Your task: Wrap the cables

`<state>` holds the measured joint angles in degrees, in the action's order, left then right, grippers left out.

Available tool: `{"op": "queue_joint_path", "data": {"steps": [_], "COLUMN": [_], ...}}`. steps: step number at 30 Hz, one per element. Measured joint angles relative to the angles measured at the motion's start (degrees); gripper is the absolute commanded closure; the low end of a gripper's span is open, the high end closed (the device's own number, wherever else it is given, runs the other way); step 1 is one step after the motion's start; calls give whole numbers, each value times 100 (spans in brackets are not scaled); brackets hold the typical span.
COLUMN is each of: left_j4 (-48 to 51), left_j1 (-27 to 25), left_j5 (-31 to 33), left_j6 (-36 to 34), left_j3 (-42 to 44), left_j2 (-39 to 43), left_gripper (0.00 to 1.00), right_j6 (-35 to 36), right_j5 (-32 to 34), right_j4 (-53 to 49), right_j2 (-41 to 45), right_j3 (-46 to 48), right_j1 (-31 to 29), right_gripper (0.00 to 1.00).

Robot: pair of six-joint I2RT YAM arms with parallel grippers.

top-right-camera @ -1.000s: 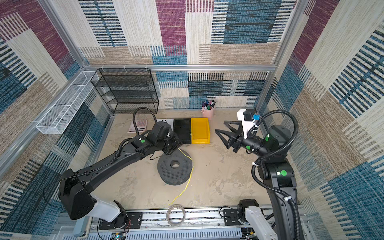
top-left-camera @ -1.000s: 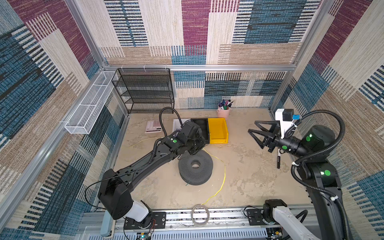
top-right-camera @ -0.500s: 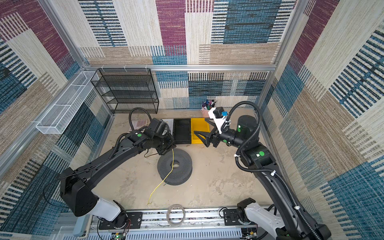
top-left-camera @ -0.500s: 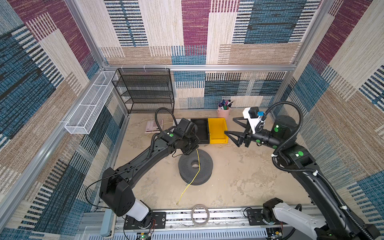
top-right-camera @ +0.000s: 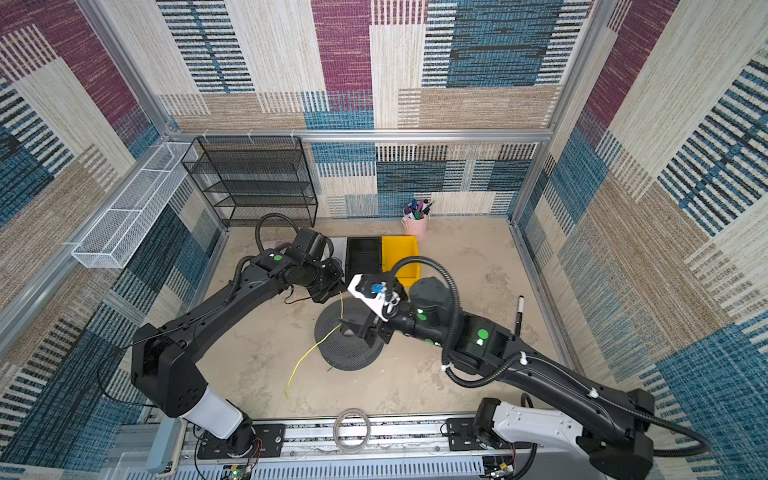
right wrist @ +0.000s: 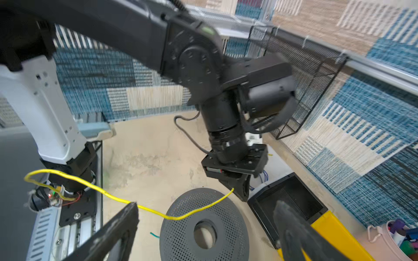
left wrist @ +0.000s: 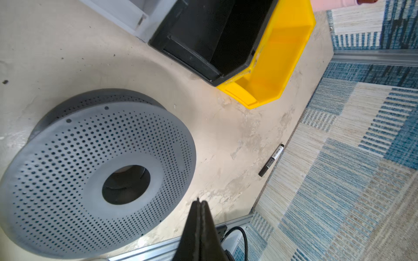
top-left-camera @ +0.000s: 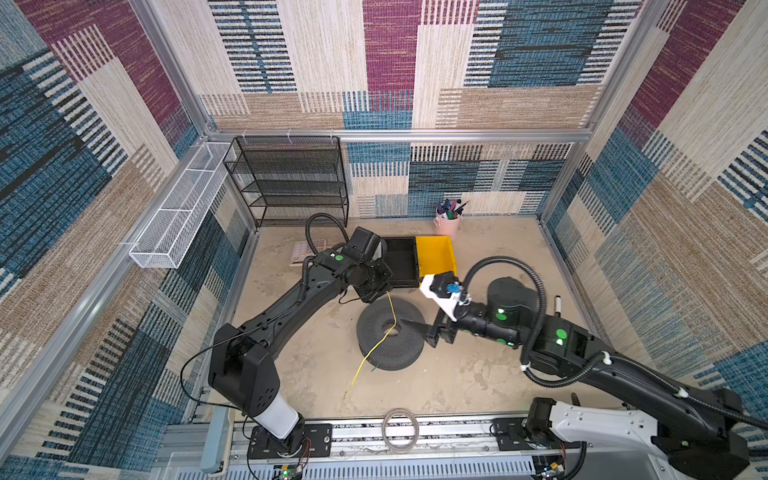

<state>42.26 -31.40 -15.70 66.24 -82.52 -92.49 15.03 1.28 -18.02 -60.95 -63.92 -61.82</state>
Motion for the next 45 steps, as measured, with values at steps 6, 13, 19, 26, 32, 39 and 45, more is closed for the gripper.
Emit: {"op": "queue_joint_path", "data": {"steps": [6,13,19,26,32,39,45], "left_j4": [-26,-50,-52,-70,-96,-168,-299], "left_j1": [96,243,293,304,282,219,151], "left_j5": [-118,-258,-273,-308,-313,-308,-310], "left_j6": [0,-39,-48,-46,-39,-15,7], "left_j3": [83,94,122,223,404,632,684], "left_j2": [4,15,92,188,326,511,562], "left_gripper": [100,100,100,100,100,100,100], "right_j6": [529,713,809,1250,1698,1980,2081], "right_j5": [835,1537,2192,2557,2618,2288,2124], "right_j4": [-66,-323,-522,79,1274,2389,2555], "right_j2": [-374,-529,-632,-599,-459,-817,-881], "right_j3": [-319,-356,-111,382,955,1108,896], "right_j1": [-798,-1633,-1930,-1969,-1969,-1969,-1976], "right_gripper": [1,6,5,12,19,27,28]}}
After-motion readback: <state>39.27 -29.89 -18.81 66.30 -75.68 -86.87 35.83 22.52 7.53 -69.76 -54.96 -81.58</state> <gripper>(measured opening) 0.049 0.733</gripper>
